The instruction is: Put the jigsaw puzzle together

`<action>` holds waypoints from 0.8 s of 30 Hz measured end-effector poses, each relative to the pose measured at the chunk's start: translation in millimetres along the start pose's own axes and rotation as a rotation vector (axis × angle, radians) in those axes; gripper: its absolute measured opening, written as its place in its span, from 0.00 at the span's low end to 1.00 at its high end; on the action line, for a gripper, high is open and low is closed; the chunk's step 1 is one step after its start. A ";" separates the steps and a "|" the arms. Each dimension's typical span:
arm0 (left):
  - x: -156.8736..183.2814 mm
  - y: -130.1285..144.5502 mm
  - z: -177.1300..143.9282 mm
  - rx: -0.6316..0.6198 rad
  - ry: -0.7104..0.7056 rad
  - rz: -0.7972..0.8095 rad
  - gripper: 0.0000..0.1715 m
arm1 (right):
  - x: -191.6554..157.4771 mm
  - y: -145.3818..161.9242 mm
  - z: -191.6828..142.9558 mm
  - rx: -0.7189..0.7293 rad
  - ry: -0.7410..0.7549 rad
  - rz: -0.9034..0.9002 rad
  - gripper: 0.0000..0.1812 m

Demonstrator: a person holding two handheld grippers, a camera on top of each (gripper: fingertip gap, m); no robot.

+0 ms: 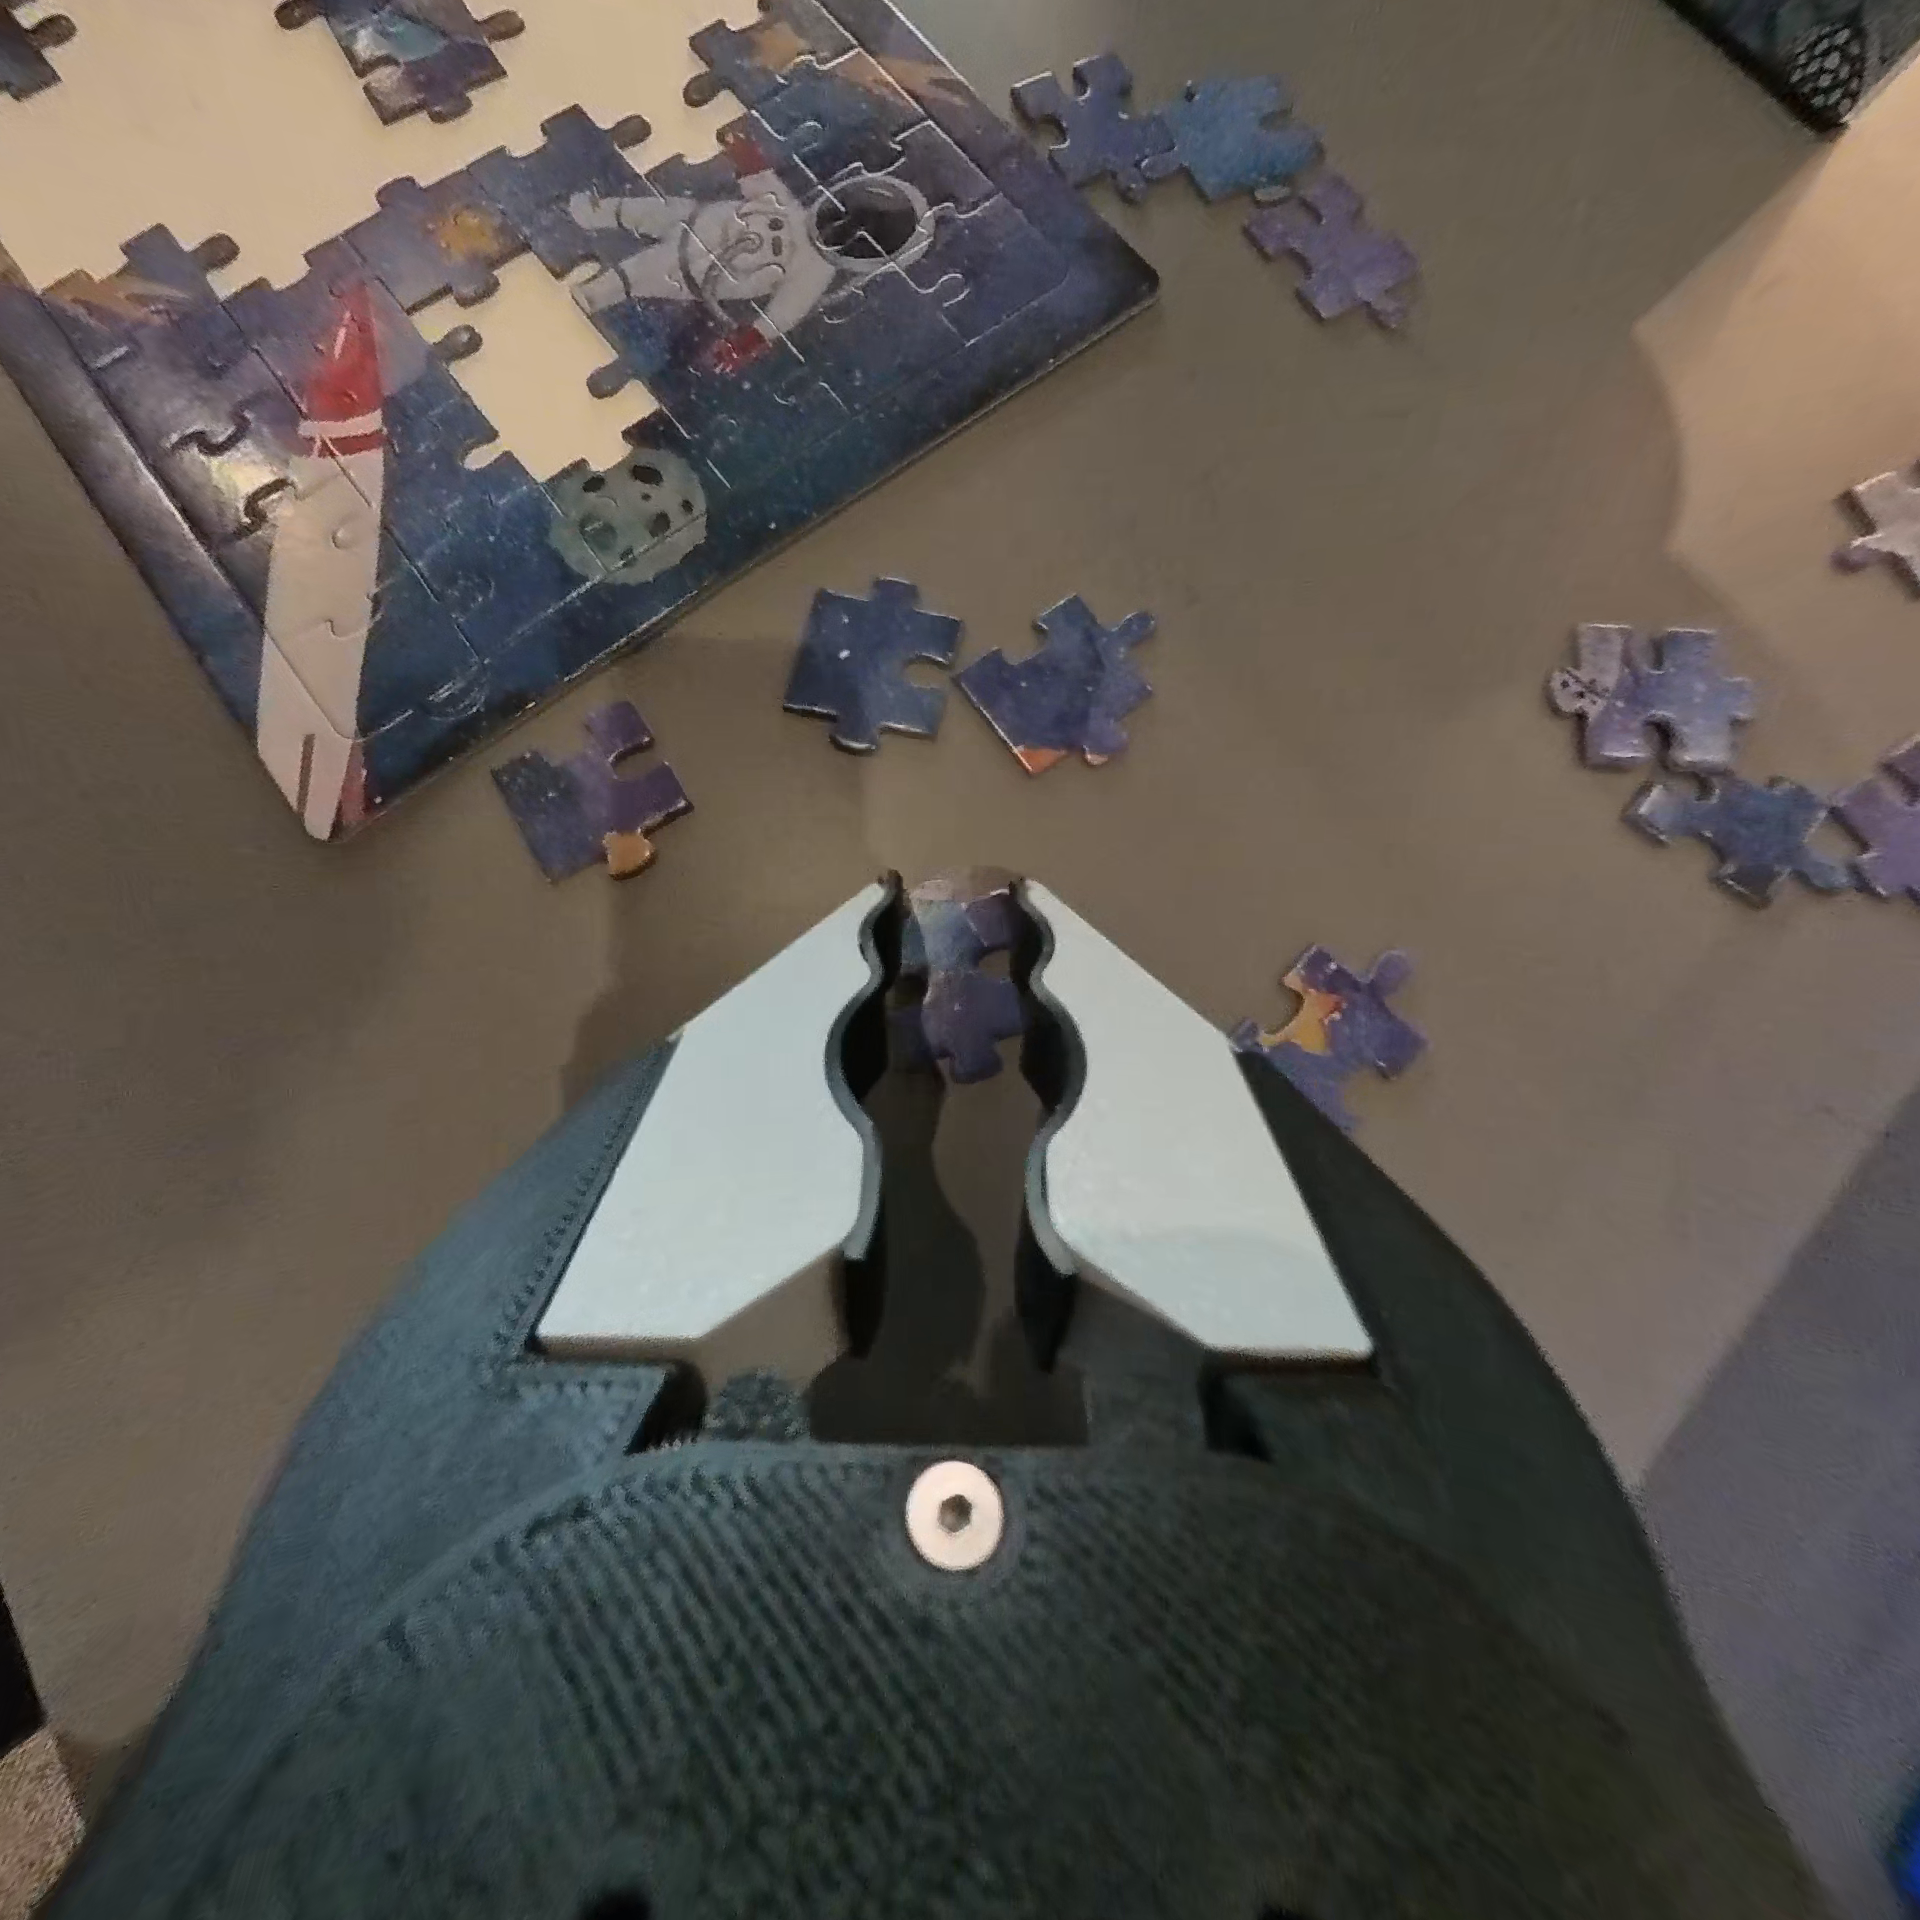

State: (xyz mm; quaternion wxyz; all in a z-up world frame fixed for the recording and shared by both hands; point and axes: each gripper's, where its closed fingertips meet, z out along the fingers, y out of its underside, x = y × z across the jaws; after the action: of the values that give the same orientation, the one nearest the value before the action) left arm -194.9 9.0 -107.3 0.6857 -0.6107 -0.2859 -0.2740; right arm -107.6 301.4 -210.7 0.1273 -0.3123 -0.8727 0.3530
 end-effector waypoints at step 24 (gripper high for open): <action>0.0 7.6 4.8 -0.038 -0.004 0.007 0.00 | 23.5 0.6 -0.7 0.025 0.177 0.189 0.21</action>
State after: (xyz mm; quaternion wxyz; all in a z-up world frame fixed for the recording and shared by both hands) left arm -189.7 14.6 -112.1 0.6743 -0.6254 -0.2796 -0.2758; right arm -125.3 317.0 -210.6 0.1736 -0.4215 -0.8202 0.3456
